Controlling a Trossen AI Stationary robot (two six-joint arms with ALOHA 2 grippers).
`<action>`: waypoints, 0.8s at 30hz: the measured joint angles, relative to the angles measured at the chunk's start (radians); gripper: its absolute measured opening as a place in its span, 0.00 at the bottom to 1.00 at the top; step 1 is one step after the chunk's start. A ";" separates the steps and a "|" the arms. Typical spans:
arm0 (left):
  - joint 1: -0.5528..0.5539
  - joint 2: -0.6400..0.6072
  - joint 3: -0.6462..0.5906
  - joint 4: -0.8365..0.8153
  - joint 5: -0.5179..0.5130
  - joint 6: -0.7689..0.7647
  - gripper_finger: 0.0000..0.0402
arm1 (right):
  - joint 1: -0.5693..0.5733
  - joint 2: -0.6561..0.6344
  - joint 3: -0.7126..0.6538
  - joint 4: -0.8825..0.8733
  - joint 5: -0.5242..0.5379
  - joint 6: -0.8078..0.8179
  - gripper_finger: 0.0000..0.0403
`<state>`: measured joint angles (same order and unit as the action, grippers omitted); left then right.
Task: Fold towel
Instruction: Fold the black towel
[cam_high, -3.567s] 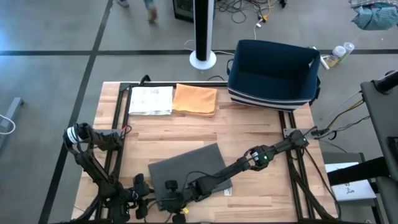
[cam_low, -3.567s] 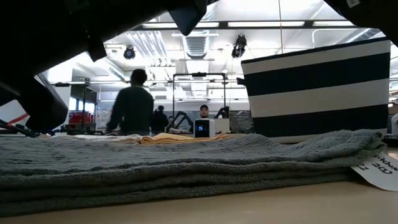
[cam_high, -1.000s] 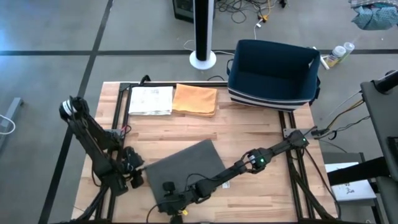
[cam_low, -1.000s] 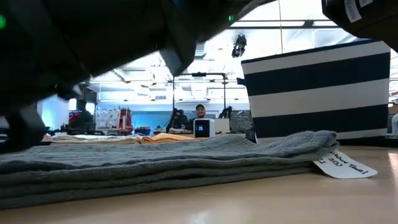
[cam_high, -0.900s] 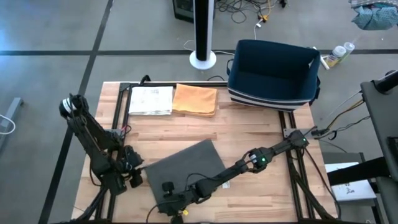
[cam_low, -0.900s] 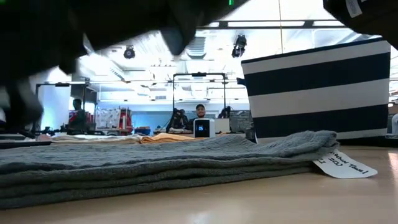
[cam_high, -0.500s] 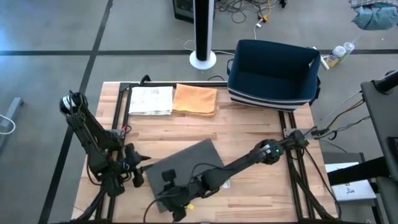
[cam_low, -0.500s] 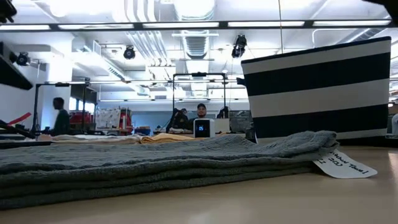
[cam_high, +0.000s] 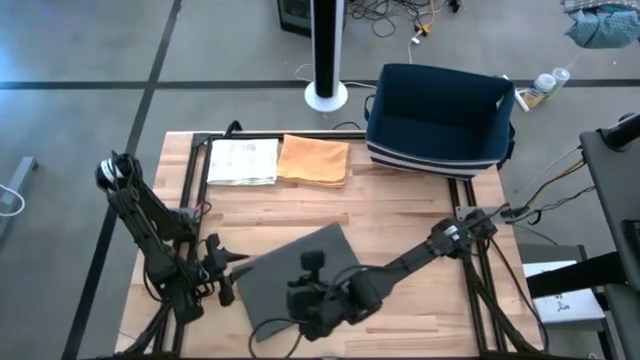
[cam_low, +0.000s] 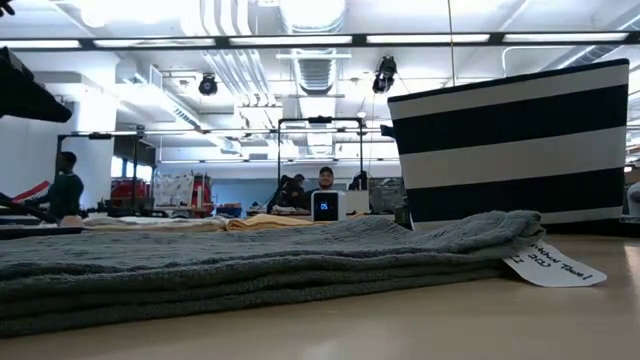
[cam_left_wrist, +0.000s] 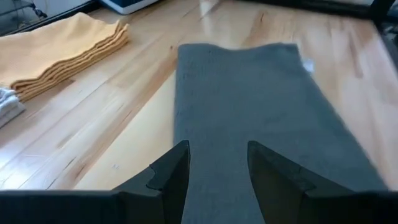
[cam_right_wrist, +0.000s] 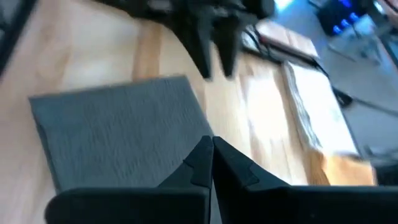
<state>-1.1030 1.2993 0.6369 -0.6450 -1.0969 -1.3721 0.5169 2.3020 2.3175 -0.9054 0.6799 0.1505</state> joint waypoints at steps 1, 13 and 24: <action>0.000 0.003 0.001 0.016 -0.017 0.006 0.38 | 0.005 0.000 -0.008 -0.019 0.008 0.026 0.00; 0.019 0.085 -0.002 0.240 -0.047 0.063 0.38 | 0.094 -0.217 -0.422 -0.014 0.083 0.362 0.00; 0.293 0.246 0.003 0.710 0.329 0.417 0.38 | 0.107 -0.434 -0.996 0.540 -0.038 0.489 0.00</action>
<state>-0.8101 1.5448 0.6399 0.0645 -0.7681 -0.9546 0.6239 1.8683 1.3216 -0.3658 0.6419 0.6391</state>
